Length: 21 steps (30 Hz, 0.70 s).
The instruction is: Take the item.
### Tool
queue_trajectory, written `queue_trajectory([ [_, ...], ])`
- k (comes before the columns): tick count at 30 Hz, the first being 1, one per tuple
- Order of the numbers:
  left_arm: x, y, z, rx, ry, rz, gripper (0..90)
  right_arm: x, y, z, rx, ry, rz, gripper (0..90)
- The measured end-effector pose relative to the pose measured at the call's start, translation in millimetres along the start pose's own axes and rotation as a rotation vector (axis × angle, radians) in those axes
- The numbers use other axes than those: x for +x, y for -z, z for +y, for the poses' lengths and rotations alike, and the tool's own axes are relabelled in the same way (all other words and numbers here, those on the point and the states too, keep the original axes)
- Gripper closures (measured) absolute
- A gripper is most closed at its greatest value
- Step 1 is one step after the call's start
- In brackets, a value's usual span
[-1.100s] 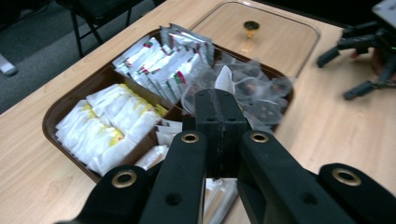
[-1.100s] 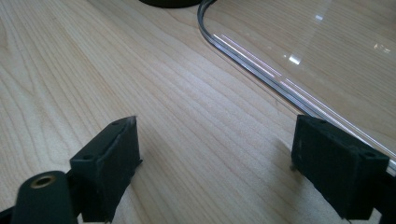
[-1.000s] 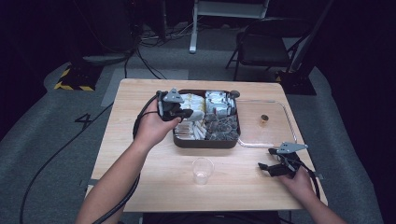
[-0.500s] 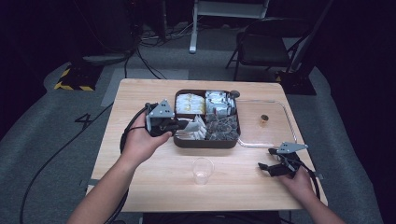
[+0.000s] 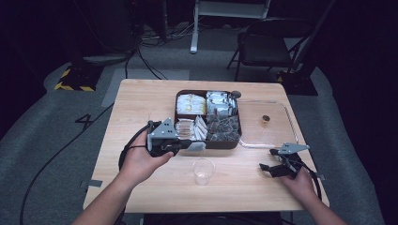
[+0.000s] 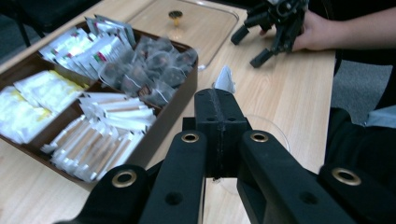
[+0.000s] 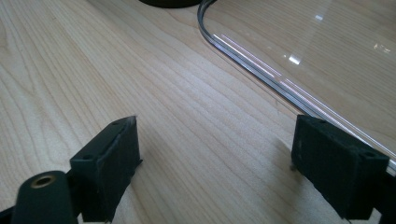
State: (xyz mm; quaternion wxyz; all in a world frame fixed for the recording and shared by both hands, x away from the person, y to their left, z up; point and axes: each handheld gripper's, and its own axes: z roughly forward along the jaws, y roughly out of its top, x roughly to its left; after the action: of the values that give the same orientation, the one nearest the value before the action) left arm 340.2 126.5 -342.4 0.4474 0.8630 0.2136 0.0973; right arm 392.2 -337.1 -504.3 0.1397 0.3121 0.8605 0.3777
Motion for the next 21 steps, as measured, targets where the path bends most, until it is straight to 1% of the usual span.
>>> queue_trajectory([
  [5, -6.9, -6.4, -5.9, 0.025, 0.0, -0.024, 90.0, 0.0, -0.1, 0.1, 0.0, 0.0, -0.001, 15.4],
  [9, -13.9, -10.1, -8.3, 0.037, -0.011, -0.042, 90.0, 0.0, -0.1, 0.1, 0.0, 0.0, -0.001, 15.4],
  [10, -15.7, -11.2, -9.1, 0.047, -0.018, -0.045, 90.0, 0.0, -0.1, 0.1, 0.0, 0.0, -0.001, 15.4],
  [14, -21.7, -15.6, -11.6, 0.069, -0.027, -0.055, 90.0, 0.0, -0.1, 0.1, 0.0, 0.0, -0.001, 15.4],
  [17, -23.3, -20.7, -13.8, 0.095, -0.035, -0.058, 90.0, 0.0, -0.2, 0.1, 0.0, 0.0, -0.001, 15.4],
  [21, -21.4, -29.1, -18.0, 0.123, -0.026, -0.061, 90.0, 0.0, -0.1, 0.1, 0.0, 0.0, -0.001, 15.4],
])
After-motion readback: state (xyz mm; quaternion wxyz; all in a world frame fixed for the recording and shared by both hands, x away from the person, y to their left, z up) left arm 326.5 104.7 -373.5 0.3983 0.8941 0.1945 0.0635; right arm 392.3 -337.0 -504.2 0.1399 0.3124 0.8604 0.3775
